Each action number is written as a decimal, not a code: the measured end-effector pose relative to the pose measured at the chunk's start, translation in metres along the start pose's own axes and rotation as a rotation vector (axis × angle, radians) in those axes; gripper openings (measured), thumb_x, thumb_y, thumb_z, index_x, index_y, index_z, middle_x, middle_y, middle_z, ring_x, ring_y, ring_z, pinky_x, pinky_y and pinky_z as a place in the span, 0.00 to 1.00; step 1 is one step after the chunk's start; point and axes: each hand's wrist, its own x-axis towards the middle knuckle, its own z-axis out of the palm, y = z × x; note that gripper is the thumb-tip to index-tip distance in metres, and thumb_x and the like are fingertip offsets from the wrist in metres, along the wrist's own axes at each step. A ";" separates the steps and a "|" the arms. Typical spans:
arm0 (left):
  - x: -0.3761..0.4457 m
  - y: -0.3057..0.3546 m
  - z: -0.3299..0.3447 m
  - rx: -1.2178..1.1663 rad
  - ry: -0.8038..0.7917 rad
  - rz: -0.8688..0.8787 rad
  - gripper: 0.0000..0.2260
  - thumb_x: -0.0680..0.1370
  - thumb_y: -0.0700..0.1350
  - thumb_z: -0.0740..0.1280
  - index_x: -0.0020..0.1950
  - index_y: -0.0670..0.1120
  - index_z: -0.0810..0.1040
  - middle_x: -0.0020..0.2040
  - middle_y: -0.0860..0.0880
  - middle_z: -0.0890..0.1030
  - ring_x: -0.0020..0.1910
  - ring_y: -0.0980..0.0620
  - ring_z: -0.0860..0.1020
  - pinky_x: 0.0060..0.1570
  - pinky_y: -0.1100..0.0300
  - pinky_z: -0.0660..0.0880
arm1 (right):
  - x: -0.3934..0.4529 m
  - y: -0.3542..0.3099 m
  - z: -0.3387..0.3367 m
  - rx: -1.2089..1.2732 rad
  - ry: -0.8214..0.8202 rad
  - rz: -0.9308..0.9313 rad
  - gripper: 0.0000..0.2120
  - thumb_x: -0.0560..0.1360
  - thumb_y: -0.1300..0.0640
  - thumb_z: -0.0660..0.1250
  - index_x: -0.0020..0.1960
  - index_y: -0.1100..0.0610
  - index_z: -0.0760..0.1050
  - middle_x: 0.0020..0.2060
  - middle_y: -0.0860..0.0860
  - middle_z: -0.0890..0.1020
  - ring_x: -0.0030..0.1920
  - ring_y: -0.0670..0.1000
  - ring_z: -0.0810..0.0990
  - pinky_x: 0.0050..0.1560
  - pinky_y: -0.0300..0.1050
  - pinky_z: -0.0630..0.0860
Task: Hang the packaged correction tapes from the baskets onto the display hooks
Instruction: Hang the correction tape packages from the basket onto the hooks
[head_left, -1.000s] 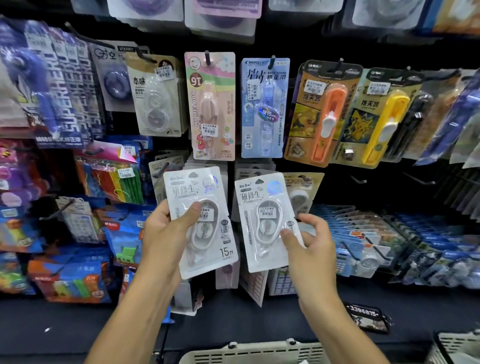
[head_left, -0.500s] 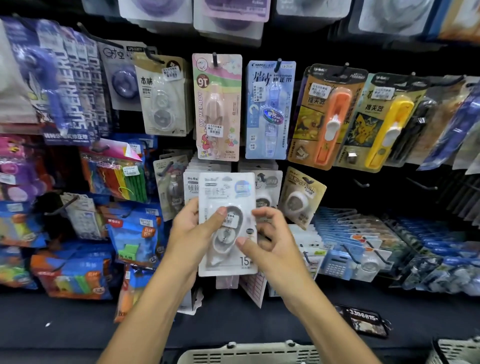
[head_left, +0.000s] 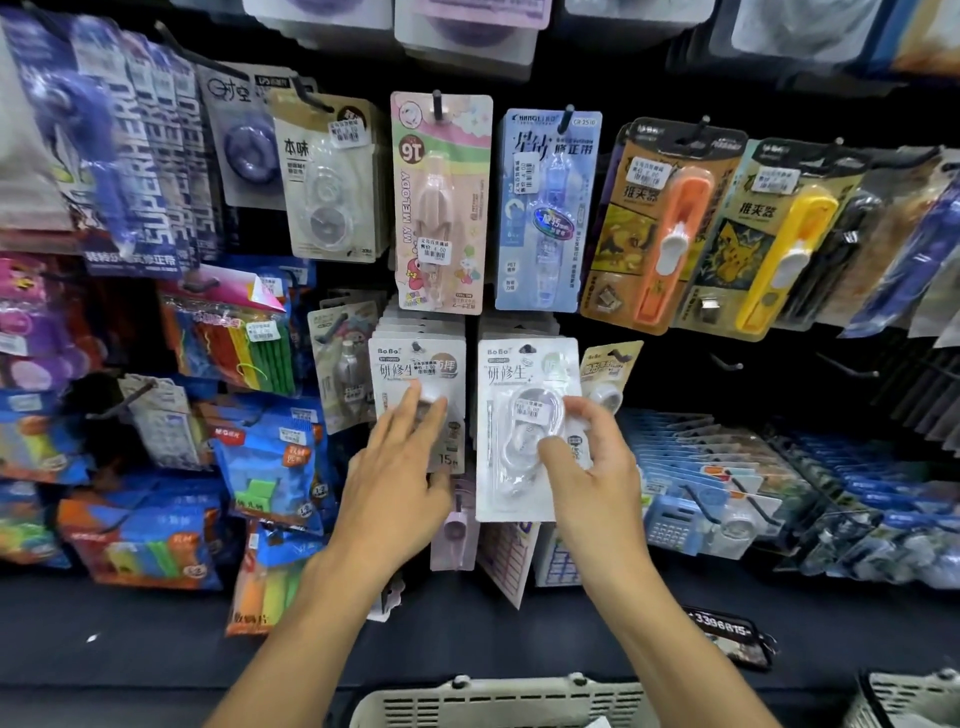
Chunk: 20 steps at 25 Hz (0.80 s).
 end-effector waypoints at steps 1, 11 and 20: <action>0.000 0.000 0.000 -0.007 0.005 0.002 0.33 0.82 0.46 0.63 0.84 0.57 0.51 0.84 0.59 0.41 0.83 0.54 0.46 0.77 0.44 0.58 | -0.002 0.000 0.000 -0.006 0.023 0.015 0.17 0.70 0.46 0.64 0.59 0.38 0.74 0.48 0.31 0.81 0.43 0.35 0.80 0.39 0.35 0.73; -0.001 -0.004 -0.006 -0.031 0.004 0.017 0.34 0.81 0.45 0.64 0.84 0.57 0.52 0.84 0.60 0.42 0.82 0.56 0.48 0.76 0.45 0.61 | 0.003 0.005 0.006 0.146 0.097 0.040 0.17 0.71 0.51 0.68 0.60 0.40 0.78 0.57 0.38 0.82 0.57 0.36 0.79 0.53 0.36 0.77; -0.001 -0.006 -0.008 -0.108 -0.011 0.018 0.33 0.81 0.45 0.65 0.84 0.57 0.54 0.84 0.61 0.43 0.82 0.57 0.48 0.77 0.48 0.60 | -0.003 0.010 0.003 0.058 0.083 0.020 0.17 0.77 0.55 0.68 0.61 0.38 0.76 0.57 0.34 0.79 0.52 0.24 0.74 0.53 0.39 0.74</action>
